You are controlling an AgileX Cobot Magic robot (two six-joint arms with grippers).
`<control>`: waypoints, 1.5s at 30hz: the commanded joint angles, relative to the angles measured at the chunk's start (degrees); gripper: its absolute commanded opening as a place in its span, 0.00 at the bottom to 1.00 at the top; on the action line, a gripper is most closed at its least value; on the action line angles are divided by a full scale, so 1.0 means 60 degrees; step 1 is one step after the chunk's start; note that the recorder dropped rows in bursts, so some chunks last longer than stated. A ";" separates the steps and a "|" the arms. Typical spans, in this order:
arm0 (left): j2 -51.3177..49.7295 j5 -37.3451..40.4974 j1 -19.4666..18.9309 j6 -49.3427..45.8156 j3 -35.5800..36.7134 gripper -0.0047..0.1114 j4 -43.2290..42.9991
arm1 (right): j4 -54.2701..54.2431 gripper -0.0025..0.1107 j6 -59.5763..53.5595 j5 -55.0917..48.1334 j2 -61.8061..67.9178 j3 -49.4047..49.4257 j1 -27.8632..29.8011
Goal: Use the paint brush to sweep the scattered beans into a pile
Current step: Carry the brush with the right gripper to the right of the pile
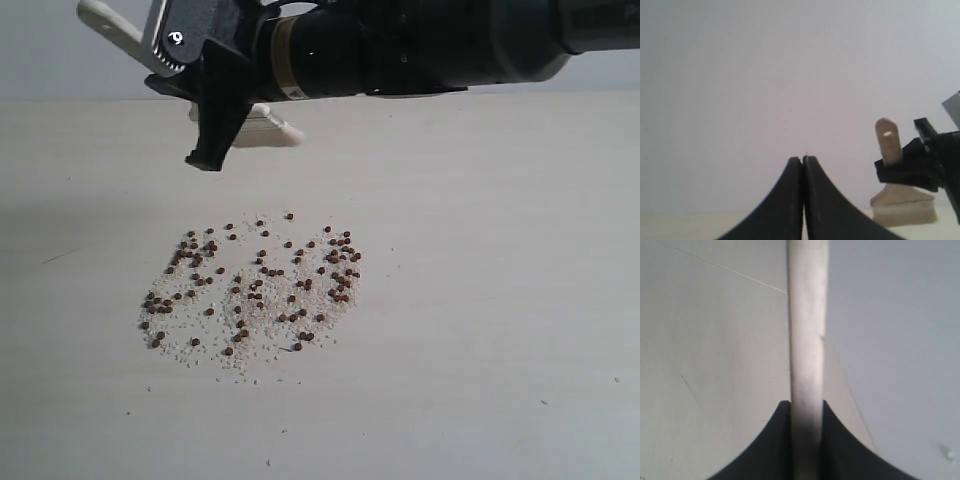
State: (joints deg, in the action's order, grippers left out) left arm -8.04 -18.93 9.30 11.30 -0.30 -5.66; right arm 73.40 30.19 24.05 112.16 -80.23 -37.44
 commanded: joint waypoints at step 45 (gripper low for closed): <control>0.1339 0.3912 -0.0032 -0.0105 0.0051 0.04 0.0048 | -1.7060 0.02 -1.0754 0.5197 -0.0645 0.5969 0.0505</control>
State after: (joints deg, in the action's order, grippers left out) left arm -0.39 5.45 9.30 10.08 0.02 -5.81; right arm -21.87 -33.67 50.15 106.43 -44.73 -32.68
